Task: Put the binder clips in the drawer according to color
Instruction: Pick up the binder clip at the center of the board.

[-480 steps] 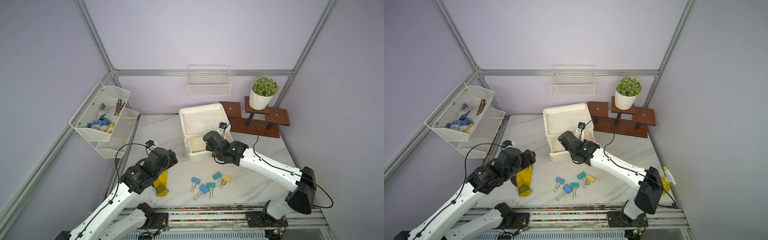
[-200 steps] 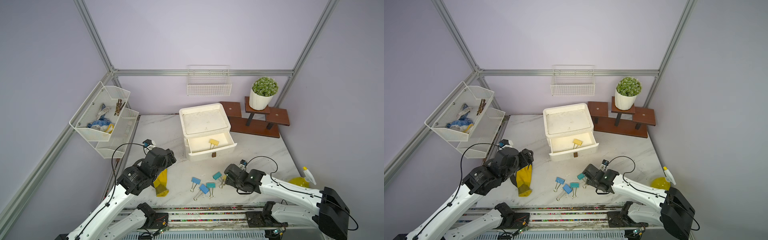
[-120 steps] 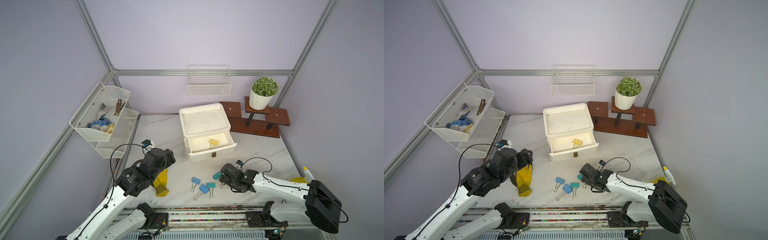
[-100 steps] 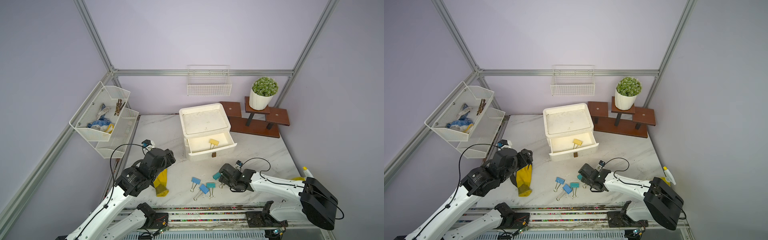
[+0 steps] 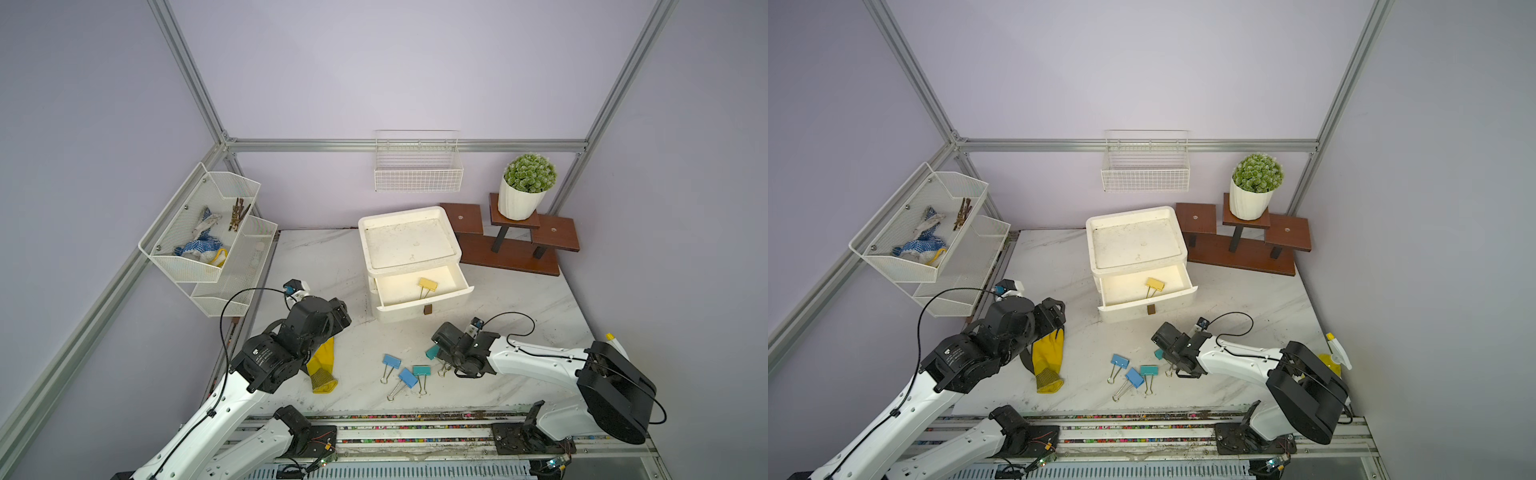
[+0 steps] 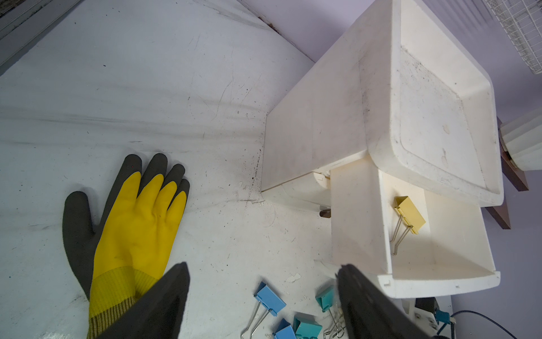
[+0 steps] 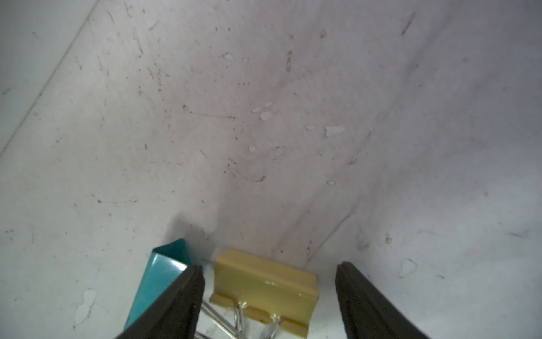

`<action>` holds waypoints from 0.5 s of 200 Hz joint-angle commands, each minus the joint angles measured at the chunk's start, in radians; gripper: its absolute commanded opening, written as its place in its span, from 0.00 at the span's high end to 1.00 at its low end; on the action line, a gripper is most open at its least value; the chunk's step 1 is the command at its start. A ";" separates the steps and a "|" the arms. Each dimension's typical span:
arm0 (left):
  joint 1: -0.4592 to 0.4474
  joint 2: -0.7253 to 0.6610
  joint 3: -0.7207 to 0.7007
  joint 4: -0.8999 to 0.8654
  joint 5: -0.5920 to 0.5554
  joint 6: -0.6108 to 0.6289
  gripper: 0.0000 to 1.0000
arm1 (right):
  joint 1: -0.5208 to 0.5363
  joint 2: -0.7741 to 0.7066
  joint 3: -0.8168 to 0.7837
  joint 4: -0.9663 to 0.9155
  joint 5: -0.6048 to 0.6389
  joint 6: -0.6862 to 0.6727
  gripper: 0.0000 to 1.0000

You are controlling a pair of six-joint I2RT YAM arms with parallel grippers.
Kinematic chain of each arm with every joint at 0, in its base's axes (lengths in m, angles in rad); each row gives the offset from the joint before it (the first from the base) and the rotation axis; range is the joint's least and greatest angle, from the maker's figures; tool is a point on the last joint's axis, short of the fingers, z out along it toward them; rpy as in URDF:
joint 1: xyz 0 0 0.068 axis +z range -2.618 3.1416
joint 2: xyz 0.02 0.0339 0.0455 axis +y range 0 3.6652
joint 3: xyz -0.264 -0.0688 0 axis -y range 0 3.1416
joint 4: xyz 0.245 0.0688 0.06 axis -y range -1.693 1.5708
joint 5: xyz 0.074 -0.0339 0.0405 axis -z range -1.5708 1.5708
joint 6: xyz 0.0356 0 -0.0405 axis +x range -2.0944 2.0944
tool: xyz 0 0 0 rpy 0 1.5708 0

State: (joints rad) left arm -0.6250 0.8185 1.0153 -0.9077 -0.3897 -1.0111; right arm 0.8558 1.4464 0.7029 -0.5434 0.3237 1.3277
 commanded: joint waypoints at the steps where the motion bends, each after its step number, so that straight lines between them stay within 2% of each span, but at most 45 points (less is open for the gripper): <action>1: -0.005 -0.011 0.020 -0.004 -0.012 0.010 0.17 | -0.005 0.020 0.000 -0.008 0.005 0.013 0.24; 37: -0.005 -0.027 0.004 -0.037 -0.015 0.014 0.17 | -0.005 0.031 0.007 -0.046 0.010 0.035 0.33; 40: -0.005 -0.028 0.001 -0.038 -0.014 0.013 0.17 | -0.005 0.030 0.006 -0.047 0.010 0.036 0.38; 58: -0.005 -0.038 -0.016 -0.043 -0.004 0.009 0.17 | -0.005 0.017 -0.002 -0.061 0.011 0.050 0.50; 100: -0.006 -0.015 -0.020 -0.074 0.042 0.014 0.17 | -0.007 -0.085 -0.011 -0.154 0.094 0.091 0.69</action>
State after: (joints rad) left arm -0.6250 0.7902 1.0008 -0.9577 -0.3740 -1.0107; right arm 0.8536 1.4345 0.6998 -0.5907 0.3435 1.3800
